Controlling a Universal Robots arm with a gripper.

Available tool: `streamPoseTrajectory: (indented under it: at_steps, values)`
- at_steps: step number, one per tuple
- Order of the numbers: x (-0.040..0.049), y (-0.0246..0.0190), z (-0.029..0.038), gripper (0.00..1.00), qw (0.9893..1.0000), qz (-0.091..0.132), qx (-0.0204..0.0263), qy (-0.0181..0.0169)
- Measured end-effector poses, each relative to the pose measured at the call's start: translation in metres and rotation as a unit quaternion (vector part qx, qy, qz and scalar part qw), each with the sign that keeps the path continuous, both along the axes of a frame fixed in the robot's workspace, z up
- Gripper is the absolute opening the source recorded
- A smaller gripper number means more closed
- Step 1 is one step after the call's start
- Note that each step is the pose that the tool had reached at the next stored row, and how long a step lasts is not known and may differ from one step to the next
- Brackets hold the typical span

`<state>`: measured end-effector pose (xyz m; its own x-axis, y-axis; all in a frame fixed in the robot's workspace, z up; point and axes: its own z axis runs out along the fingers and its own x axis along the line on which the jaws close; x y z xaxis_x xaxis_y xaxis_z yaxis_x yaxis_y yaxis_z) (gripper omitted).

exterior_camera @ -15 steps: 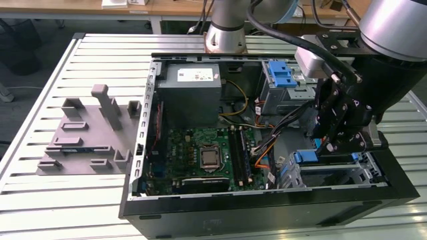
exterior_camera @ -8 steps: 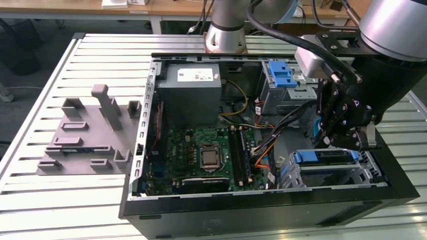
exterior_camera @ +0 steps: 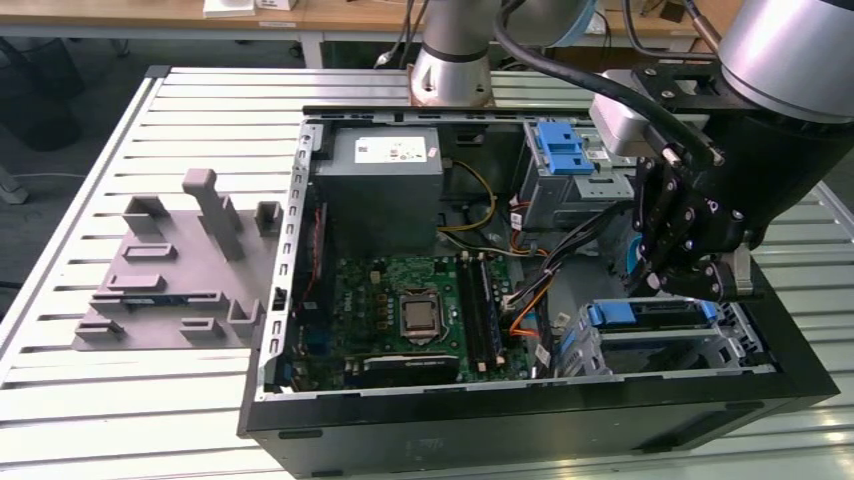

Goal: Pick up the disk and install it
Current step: 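Insert the first disk wire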

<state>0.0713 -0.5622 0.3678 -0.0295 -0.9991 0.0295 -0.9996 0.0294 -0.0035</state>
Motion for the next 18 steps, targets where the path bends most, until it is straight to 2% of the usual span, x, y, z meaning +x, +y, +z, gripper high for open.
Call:
streamPoseTrajectory:
  at_steps: [10, 11, 15, 18]
  values:
    - [0.0010, 0.0000, 0.0000, 0.11, 1.0000, 0.000, 0.0000, 0.0000]
    - [0.0053, 0.0000, -0.0001, 0.11, 1.0000, 0.000, 0.0001, 0.0000]
    - [0.0112, 0.0000, -0.0003, 0.11, 1.0000, 0.000, 0.0001, 0.0000]
    - [0.0215, 0.0000, -0.0006, 0.11, 1.0000, 0.000, 0.0001, 0.0000]
